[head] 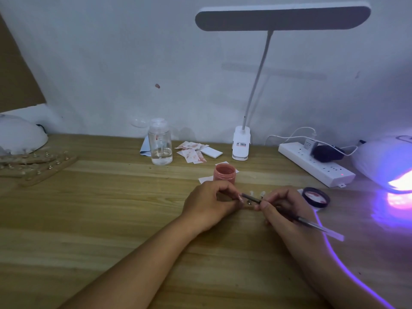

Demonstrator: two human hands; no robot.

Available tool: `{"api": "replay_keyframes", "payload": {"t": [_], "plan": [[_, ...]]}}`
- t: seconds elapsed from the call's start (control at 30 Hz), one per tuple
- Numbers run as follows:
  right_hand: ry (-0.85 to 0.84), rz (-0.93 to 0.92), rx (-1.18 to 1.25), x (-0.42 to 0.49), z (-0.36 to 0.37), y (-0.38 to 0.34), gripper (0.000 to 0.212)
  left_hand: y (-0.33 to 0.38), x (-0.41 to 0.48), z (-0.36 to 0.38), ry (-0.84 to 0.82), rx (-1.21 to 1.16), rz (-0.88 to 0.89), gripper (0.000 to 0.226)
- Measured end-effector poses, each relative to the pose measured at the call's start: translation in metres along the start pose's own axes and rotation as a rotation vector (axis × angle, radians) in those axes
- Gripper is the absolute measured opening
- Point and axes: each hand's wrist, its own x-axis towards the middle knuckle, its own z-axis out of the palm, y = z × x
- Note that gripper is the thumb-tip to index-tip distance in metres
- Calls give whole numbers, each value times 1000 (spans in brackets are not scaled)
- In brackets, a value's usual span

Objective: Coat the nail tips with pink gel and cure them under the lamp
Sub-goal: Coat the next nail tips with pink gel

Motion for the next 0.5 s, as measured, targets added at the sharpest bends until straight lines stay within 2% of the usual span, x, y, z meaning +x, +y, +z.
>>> {"api": "replay_keyframes", "payload": {"t": [0.27, 0.5], "plan": [[-2, -1, -31, 0, 1, -4, 12, 1, 0, 1, 3, -22, -7, 9], [90, 34, 160, 3, -1, 4, 20, 2, -3, 0, -9, -42, -1, 7]]}}
